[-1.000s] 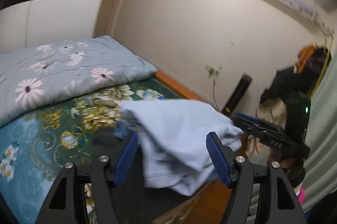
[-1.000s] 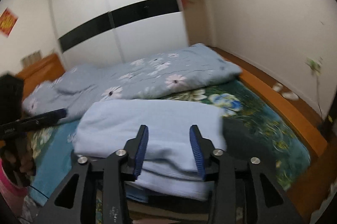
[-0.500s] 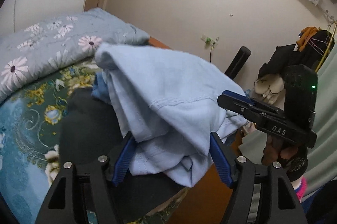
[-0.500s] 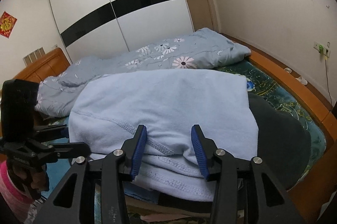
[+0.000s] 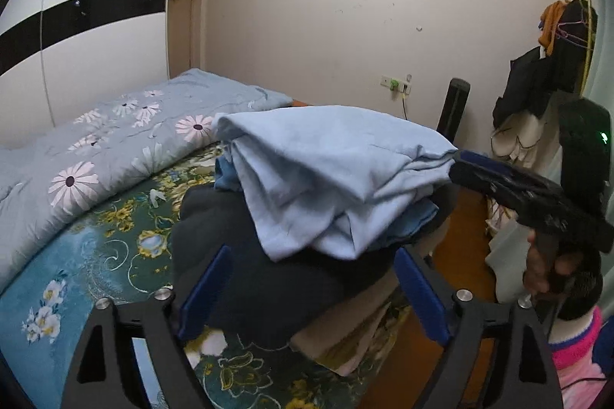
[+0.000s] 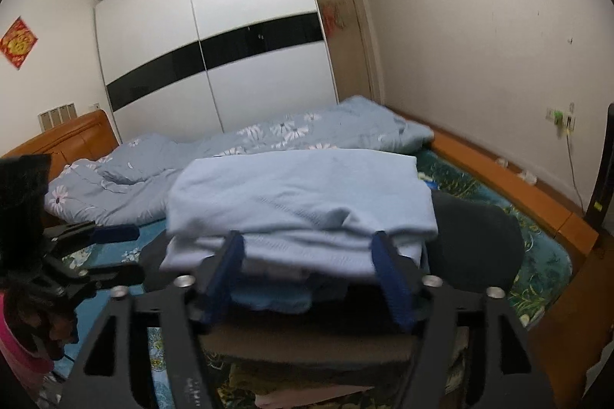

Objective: Fold clothes
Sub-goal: 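Open both grippers and withdraw them from the stack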

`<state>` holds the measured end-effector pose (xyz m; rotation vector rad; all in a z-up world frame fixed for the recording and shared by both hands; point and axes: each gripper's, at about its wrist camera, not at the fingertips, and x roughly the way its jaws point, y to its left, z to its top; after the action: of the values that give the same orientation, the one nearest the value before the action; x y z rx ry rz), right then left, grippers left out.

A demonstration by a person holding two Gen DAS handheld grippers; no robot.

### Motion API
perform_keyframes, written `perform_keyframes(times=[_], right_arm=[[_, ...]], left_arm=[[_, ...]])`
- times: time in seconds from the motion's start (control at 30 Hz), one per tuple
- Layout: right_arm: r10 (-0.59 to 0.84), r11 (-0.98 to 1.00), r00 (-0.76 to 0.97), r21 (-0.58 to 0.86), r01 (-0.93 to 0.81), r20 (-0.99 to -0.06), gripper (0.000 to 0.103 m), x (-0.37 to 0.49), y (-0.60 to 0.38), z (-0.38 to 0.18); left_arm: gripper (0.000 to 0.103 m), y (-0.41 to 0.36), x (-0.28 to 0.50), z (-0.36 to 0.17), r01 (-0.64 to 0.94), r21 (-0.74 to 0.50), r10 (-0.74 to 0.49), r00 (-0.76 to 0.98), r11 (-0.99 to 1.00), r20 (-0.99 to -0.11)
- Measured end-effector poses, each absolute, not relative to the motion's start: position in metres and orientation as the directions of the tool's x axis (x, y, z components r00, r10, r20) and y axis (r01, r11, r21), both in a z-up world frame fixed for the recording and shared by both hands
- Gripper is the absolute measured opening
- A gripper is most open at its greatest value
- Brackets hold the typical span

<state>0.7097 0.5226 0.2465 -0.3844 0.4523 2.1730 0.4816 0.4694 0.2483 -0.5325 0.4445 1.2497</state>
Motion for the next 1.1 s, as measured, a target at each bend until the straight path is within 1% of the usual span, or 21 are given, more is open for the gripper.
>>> perform_keyframes(times=[0.03, 0.07, 0.13, 0.2, 0.23, 0.27, 0.3, 0.37, 0.43, 0.6, 0.7, 0.83, 0.97, 1.1], right_arm=[[0.693, -0.573, -0.59, 0.18, -0.799, -0.414, 0.079, 0.709, 0.515, 0.244], [0.692, -0.58, -0.596, 0.178, -0.795, -0.408, 0.084, 0.708, 0.509, 0.242], [0.7, -0.581, -0.597, 0.174, -0.795, -0.392, 0.085, 0.705, 0.498, 0.237], [0.733, -0.552, -0.576, 0.179, -0.815, -0.362, 0.086, 0.702, 0.494, 0.23], [0.75, -0.527, -0.552, 0.177, -0.831, -0.363, 0.086, 0.699, 0.492, 0.225], [0.758, -0.513, -0.541, 0.179, -0.839, -0.365, 0.09, 0.696, 0.49, 0.221], [0.759, -0.51, -0.54, 0.185, -0.84, -0.364, 0.098, 0.695, 0.488, 0.218], [0.759, -0.512, -0.553, 0.21, -0.833, -0.344, 0.103, 0.692, 0.478, 0.213], [0.757, -0.517, -0.562, 0.221, -0.827, -0.332, 0.103, 0.689, 0.468, 0.21], [0.765, -0.495, -0.525, 0.181, -0.85, -0.374, 0.103, 0.678, 0.449, 0.204], [0.774, -0.445, -0.484, 0.194, -0.874, -0.407, 0.103, 0.676, 0.446, 0.204], [0.771, -0.358, -0.416, 0.212, -0.909, -0.482, 0.103, 0.676, 0.447, 0.204], [0.774, -0.304, -0.371, 0.212, -0.929, -0.513, 0.103, 0.681, 0.436, 0.197], [0.767, -0.291, -0.366, 0.223, -0.93, -0.527, 0.103, 0.683, 0.422, 0.197]], left_arm=[[0.097, 0.463, 0.48, 0.246, -0.965, -0.141, 0.771, 0.261, 0.221, -0.581], [0.103, 0.458, 0.478, 0.244, -0.966, -0.146, 0.775, 0.26, 0.216, -0.576], [0.103, 0.451, 0.474, 0.24, -0.965, -0.15, 0.78, 0.263, 0.216, -0.568], [0.103, 0.448, 0.47, 0.235, -0.968, -0.146, 0.776, 0.252, 0.205, -0.579], [0.103, 0.446, 0.468, 0.232, -0.97, -0.143, 0.772, 0.244, 0.198, -0.587], [0.103, 0.445, 0.466, 0.229, -0.972, -0.14, 0.768, 0.236, 0.19, -0.595], [0.103, 0.443, 0.464, 0.227, -0.974, -0.14, 0.767, 0.229, 0.181, -0.6], [0.103, 0.437, 0.458, 0.222, -0.976, -0.144, 0.774, 0.219, 0.166, -0.594], [0.103, 0.43, 0.453, 0.219, -0.979, -0.142, 0.788, 0.204, 0.148, -0.581], [0.103, 0.417, 0.445, 0.217, -0.985, -0.151, 0.807, 0.158, 0.086, -0.569], [0.103, 0.405, 0.443, 0.217, -0.984, -0.162, 0.818, 0.151, 0.072, -0.555], [0.103, 0.389, 0.444, 0.215, -0.985, -0.163, 0.82, 0.141, 0.059, -0.555], [0.103, 0.374, 0.446, 0.212, -0.991, -0.128, 0.822, 0.099, 0.032, -0.561], [0.103, 0.363, 0.447, 0.209, -0.997, -0.083, 0.824, 0.042, -0.006, -0.565]])
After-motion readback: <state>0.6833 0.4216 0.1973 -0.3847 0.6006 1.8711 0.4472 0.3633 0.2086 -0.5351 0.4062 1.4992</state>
